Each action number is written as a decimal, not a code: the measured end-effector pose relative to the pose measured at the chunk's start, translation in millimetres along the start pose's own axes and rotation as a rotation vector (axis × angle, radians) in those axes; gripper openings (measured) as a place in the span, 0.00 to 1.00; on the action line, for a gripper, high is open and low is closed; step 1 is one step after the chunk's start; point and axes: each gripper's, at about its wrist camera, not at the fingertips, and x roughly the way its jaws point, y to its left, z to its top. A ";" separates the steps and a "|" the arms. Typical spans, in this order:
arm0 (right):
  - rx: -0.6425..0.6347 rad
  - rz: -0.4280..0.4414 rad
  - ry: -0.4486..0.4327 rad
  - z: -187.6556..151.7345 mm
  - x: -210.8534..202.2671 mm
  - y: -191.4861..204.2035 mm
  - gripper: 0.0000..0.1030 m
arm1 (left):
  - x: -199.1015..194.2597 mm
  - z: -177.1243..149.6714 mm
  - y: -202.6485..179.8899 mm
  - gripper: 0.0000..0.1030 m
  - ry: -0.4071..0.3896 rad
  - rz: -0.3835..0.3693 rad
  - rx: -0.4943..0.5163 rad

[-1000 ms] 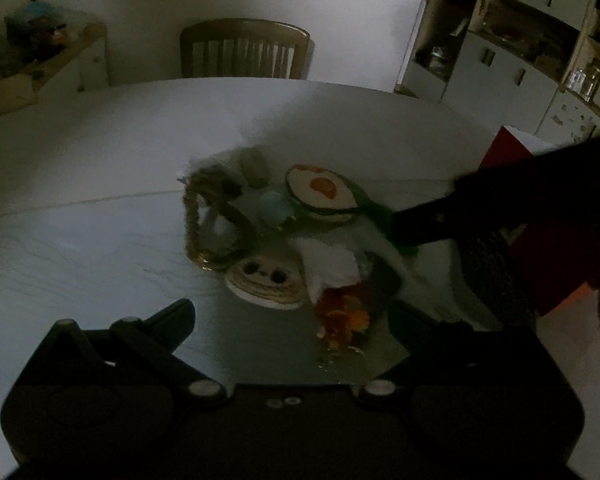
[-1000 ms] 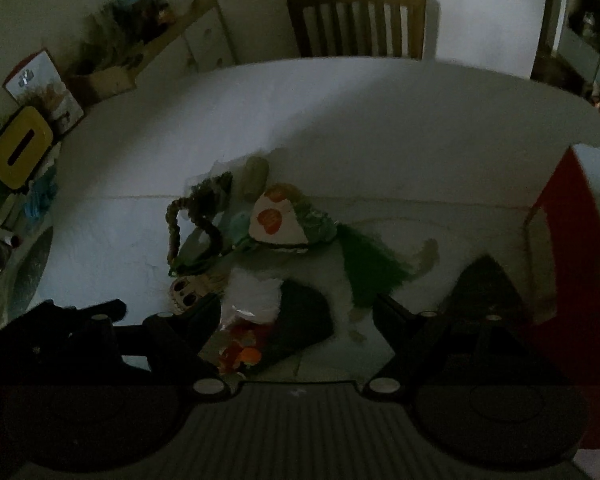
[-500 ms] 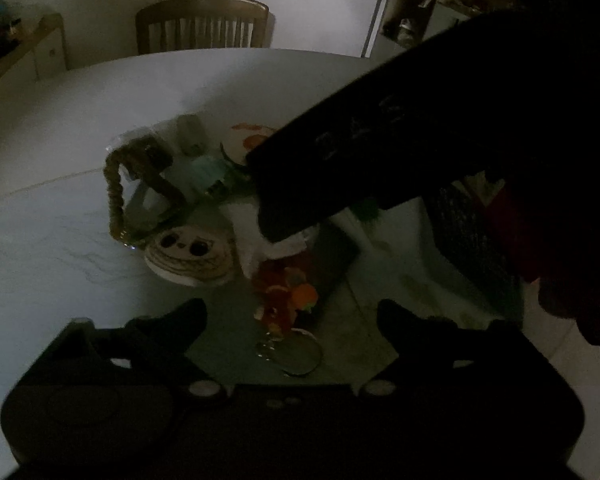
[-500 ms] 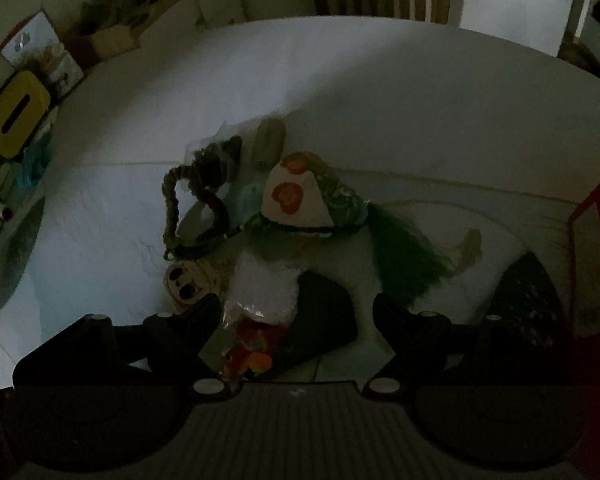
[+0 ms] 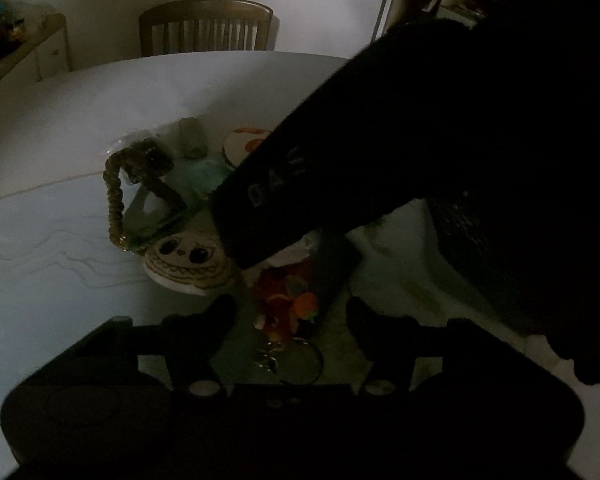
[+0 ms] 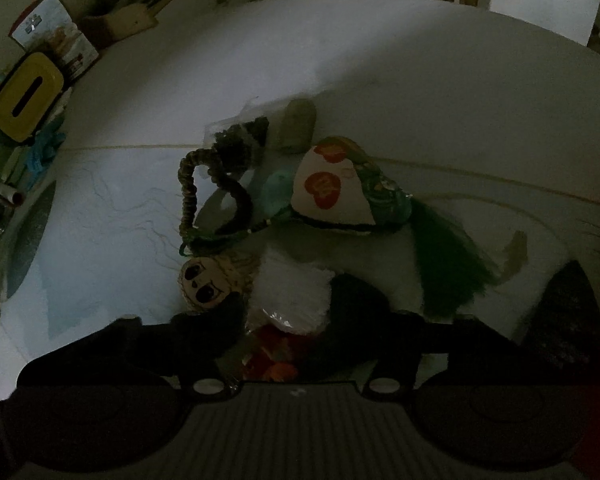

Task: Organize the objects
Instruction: 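Grasp the clear plastic bag with right tool while left tool grasps orange trinket, then carry the clear bag and orange trinket over into the cardboard box, then lower both held items into the cardboard box and open both tools, then withdraw both tools from the box back to the remaining pile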

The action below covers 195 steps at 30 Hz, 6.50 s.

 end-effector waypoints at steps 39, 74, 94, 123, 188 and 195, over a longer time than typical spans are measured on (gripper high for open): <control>0.121 0.026 -0.182 -59.1 -111.6 -55.0 0.27 | -33.3 3.6 -46.6 0.31 -0.029 -0.023 -0.022; 0.225 -0.029 -0.322 -146.1 -260.0 -205.4 0.27 | -83.1 86.0 -183.0 0.31 -0.155 -0.102 -0.017; 0.320 -0.145 -0.330 -151.7 -261.9 -305.4 0.27 | -12.9 128.2 -261.4 0.31 -0.094 -0.102 0.064; 0.264 -0.211 -0.167 -81.5 -164.2 -360.3 0.27 | 108.3 151.6 -286.0 0.31 0.123 0.067 0.116; 0.147 -0.186 -0.365 -135.8 -264.7 -301.3 0.28 | -0.7 137.1 -287.0 0.79 -0.026 -0.010 0.150; 0.149 -0.188 -0.404 -145.6 -273.0 -283.1 0.50 | -30.9 126.6 -275.7 0.82 -0.079 -0.042 0.135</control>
